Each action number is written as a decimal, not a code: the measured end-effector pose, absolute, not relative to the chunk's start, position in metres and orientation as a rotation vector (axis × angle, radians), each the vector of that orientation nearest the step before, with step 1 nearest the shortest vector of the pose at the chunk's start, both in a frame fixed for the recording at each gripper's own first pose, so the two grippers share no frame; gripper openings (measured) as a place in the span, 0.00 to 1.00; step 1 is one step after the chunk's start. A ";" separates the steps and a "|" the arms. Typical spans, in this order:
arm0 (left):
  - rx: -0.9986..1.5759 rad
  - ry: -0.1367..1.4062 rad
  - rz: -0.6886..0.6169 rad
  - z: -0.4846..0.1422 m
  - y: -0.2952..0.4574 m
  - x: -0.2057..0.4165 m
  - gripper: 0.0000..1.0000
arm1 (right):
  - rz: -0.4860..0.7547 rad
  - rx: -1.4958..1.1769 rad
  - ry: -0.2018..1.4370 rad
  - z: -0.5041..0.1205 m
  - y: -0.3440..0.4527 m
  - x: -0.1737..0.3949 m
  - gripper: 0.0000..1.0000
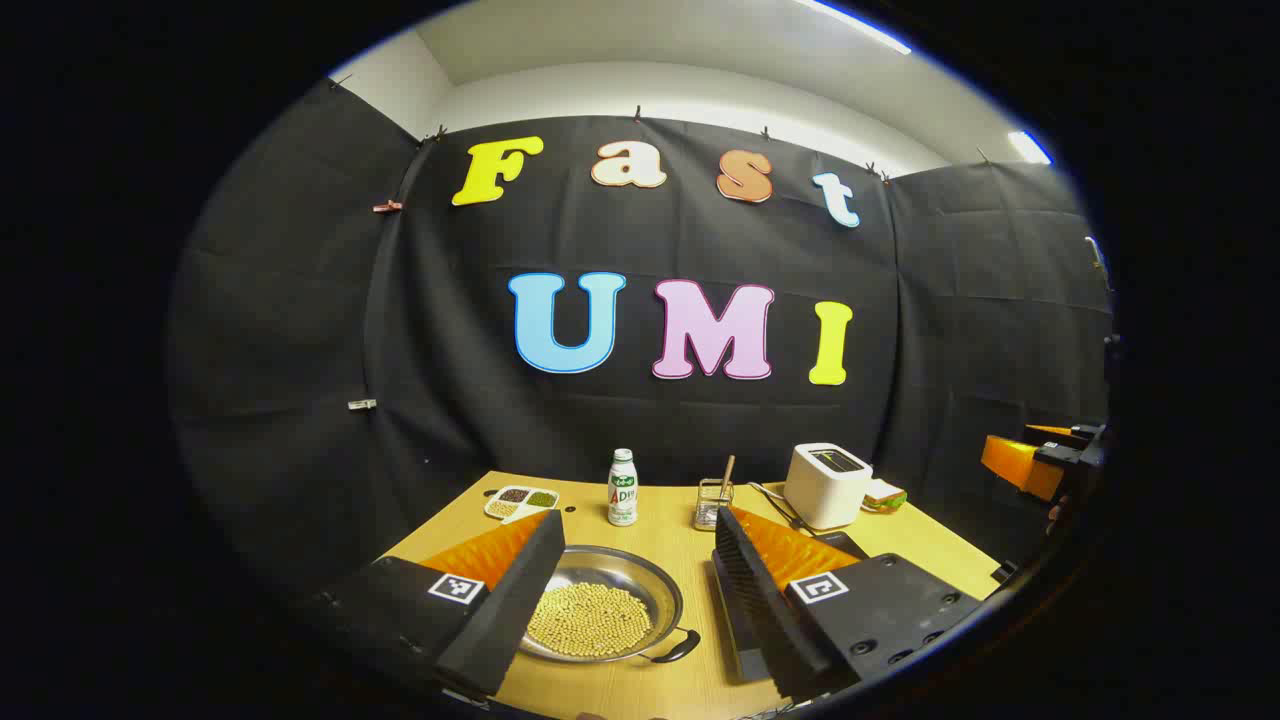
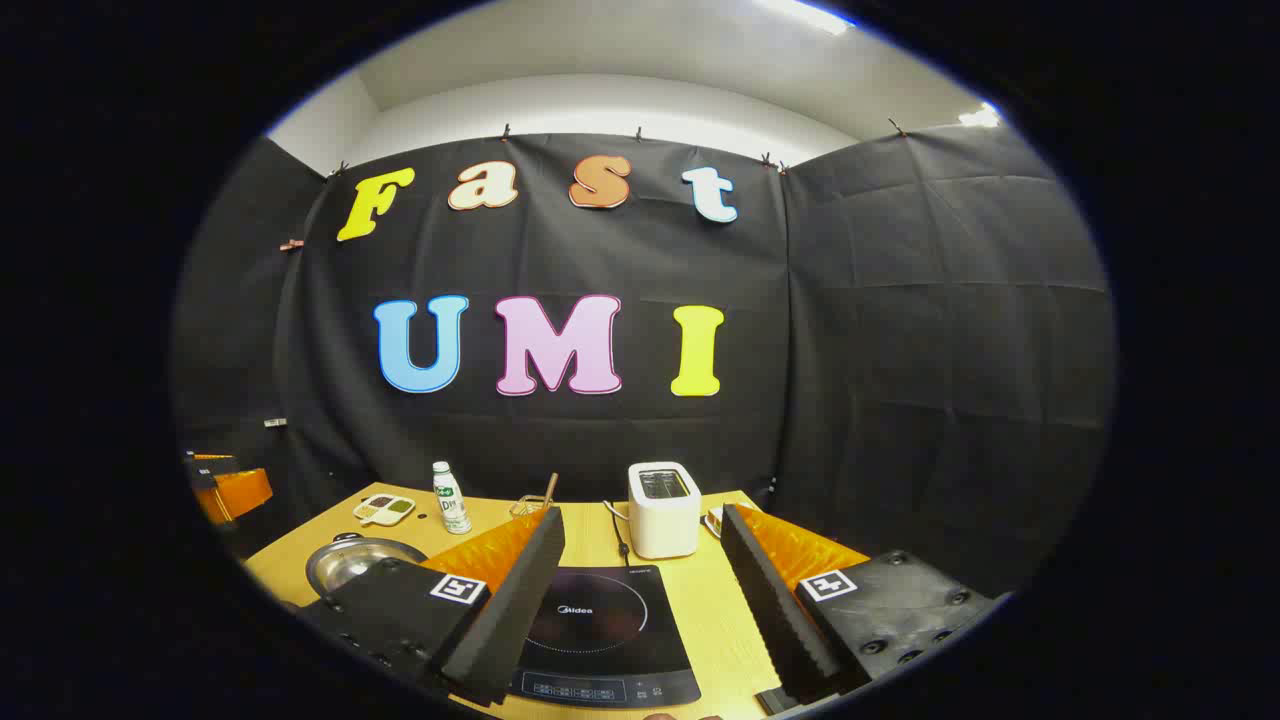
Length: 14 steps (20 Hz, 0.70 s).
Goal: First push the handle of the pot to place it horizontally, then grasp the pot with both hands and set it on the induction cooktop.
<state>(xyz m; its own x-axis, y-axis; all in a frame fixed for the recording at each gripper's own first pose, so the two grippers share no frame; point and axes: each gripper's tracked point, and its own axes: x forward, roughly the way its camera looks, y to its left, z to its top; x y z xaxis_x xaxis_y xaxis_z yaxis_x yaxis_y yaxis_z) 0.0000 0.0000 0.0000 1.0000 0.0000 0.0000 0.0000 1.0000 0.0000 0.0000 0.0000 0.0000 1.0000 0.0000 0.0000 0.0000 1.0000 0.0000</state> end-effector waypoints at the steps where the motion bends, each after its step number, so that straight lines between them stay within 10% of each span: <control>1: 0.002 0.006 -0.001 -0.003 0.001 0.000 0.95 | 0.001 0.003 -0.002 0.001 0.001 0.000 0.98; 14: 0.005 0.036 -0.019 -0.014 0.003 0.001 0.95 | 0.003 0.016 -0.003 -0.001 0.006 -0.002 0.98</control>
<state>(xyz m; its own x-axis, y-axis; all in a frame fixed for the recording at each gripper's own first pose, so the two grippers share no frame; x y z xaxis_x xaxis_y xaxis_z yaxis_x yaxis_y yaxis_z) 0.0011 0.0035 -0.0140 0.9992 -0.0187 -0.0360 0.0189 0.9998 0.0049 -0.0016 0.0059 -0.0012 1.0000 0.0030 0.0035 -0.0030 0.9999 0.0160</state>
